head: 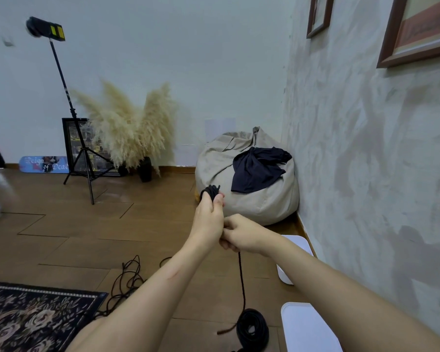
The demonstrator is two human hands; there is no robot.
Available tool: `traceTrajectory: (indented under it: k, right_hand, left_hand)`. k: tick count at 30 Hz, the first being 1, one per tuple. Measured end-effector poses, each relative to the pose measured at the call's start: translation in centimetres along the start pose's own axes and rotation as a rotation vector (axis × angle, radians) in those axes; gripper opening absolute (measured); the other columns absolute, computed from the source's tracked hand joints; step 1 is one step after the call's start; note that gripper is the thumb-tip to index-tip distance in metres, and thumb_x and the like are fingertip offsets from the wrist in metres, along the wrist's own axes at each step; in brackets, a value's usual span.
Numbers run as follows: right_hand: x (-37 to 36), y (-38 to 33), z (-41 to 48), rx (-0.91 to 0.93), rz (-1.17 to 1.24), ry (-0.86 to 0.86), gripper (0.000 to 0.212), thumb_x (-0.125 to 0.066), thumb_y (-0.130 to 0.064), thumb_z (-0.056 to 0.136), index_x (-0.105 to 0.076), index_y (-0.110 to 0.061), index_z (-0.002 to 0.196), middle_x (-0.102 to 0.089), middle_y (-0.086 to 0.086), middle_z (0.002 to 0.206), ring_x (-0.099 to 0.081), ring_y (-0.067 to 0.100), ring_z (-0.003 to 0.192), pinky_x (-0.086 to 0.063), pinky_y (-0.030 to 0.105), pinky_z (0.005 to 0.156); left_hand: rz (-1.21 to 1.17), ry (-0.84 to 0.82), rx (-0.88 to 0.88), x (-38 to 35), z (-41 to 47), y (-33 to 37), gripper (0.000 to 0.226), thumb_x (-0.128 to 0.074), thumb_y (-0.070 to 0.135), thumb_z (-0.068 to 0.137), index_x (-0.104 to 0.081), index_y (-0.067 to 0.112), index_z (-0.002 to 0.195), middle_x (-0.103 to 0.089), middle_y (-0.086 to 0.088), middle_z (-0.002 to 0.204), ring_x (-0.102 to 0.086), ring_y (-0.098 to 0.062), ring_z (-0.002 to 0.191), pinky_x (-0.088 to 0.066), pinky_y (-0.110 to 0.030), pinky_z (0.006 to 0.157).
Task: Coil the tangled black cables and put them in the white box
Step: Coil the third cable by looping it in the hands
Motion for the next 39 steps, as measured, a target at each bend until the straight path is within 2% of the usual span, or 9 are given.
traceTrajectory:
  k: [2, 4, 8, 12, 15, 18, 22, 28, 39]
  right_hand:
    - [0.5, -0.2, -0.4, 0.016, -0.02, -0.053, 0.023, -0.048, -0.013, 0.1, -0.063, -0.016, 0.083, -0.06, 0.0, 0.066, -0.048, 0.014, 0.056, -0.043, 0.026, 0.058]
    - [1.5, -0.1, -0.7, 0.043, -0.054, -0.048, 0.021, -0.053, -0.019, 0.1, -0.065, -0.013, 0.084, -0.061, -0.002, 0.067, -0.05, 0.013, 0.057, -0.044, 0.025, 0.057]
    - [4.4, 0.9, -1.5, 0.088, -0.086, 0.053, 0.024, -0.054, -0.02, 0.101, -0.07, -0.006, 0.09, -0.061, -0.004, 0.067, -0.05, 0.012, 0.062, -0.042, 0.03, 0.061]
    - [5.9, 2.0, -2.0, 0.097, -0.026, 0.122, 0.022, -0.057, -0.02, 0.102, -0.075, -0.014, 0.09, -0.062, -0.005, 0.068, -0.052, 0.007, 0.062, -0.045, 0.022, 0.062]
    - [6.0, 2.5, -1.9, 0.074, 0.036, 0.128, 0.02, -0.061, -0.021, 0.101, -0.077, -0.015, 0.089, -0.064, -0.005, 0.07, -0.055, 0.006, 0.065, -0.048, 0.023, 0.065]
    - [6.0, 2.5, -1.9, 0.078, 0.059, 0.128, 0.02, -0.062, -0.021, 0.1, -0.078, -0.012, 0.091, -0.07, -0.006, 0.076, -0.057, 0.004, 0.068, -0.049, 0.022, 0.066]
    - [5.8, 2.9, -1.4, 0.094, -0.012, 0.168, 0.017, -0.067, -0.029, 0.097, -0.078, -0.019, 0.088, -0.066, -0.012, 0.071, -0.053, 0.007, 0.07, -0.046, 0.029, 0.072]
    - [5.9, 3.6, -0.5, 0.112, -0.173, 0.295, 0.006, -0.072, -0.039, 0.091, -0.076, -0.035, 0.089, -0.064, -0.005, 0.082, -0.051, 0.003, 0.071, -0.042, 0.029, 0.073]
    - [6.1, 2.7, -1.1, 0.078, -0.376, 0.339, 0.019, -0.068, -0.049, 0.093, -0.073, -0.04, 0.109, -0.049, -0.005, 0.106, -0.051, 0.01, 0.095, -0.043, 0.026, 0.077]
  left_hand:
    - [0.086, 0.0, 0.013, 0.5, 0.7, -0.6, 0.03, -0.039, 0.029, 0.11, -0.053, 0.003, 0.108, -0.064, -0.012, 0.105, -0.06, -0.028, 0.099, -0.049, -0.047, 0.087]
    - [0.164, -0.052, 0.015, 0.9, 1.1, -1.3, 0.03, -0.039, 0.029, 0.11, -0.054, 0.004, 0.108, -0.063, -0.01, 0.102, -0.059, -0.028, 0.095, -0.047, -0.044, 0.083]
    - [0.22, -0.343, 0.007, 0.7, 0.9, -2.8, 0.033, -0.042, 0.039, 0.106, -0.06, 0.012, 0.103, -0.066, -0.002, 0.1, -0.061, -0.021, 0.096, -0.049, -0.043, 0.089]
    - [0.027, -0.55, 0.062, -0.1, -0.1, -2.5, 0.033, -0.04, 0.036, 0.109, -0.061, 0.012, 0.103, -0.062, 0.004, 0.087, -0.056, -0.01, 0.084, -0.045, -0.023, 0.077]
    - [0.072, -0.621, 0.021, -0.1, -0.7, -2.1, 0.022, -0.051, 0.04, 0.1, -0.062, 0.022, 0.108, -0.065, 0.011, 0.094, -0.059, -0.004, 0.089, -0.046, -0.024, 0.083]
    - [0.259, -0.539, -0.111, -0.2, -1.4, -1.8, 0.014, -0.05, 0.037, 0.107, -0.061, 0.03, 0.112, -0.066, 0.015, 0.1, -0.06, 0.004, 0.094, -0.048, -0.02, 0.083]
    - [0.367, -0.483, -0.091, -0.2, -1.6, -1.9, 0.031, -0.04, 0.044, 0.108, -0.058, 0.019, 0.109, -0.068, 0.0, 0.101, -0.064, -0.018, 0.097, -0.052, -0.042, 0.089]
    - [0.393, -0.42, -0.053, -0.4, -1.6, -2.1, 0.041, -0.037, 0.046, 0.109, -0.056, 0.011, 0.101, -0.068, -0.01, 0.097, -0.063, -0.028, 0.092, -0.051, -0.051, 0.087]
    - [0.445, -0.365, -0.015, -0.7, -1.8, -2.0, 0.041, -0.036, 0.045, 0.109, -0.052, 0.009, 0.097, -0.065, -0.01, 0.092, -0.061, -0.028, 0.084, -0.048, -0.045, 0.073]
Point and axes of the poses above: each hand's wrist, its own z-axis towards the middle knuckle, its own x-axis out of the back of the hand, y = z × x, the point moved 1 cm from there along z, towards the middle knuckle
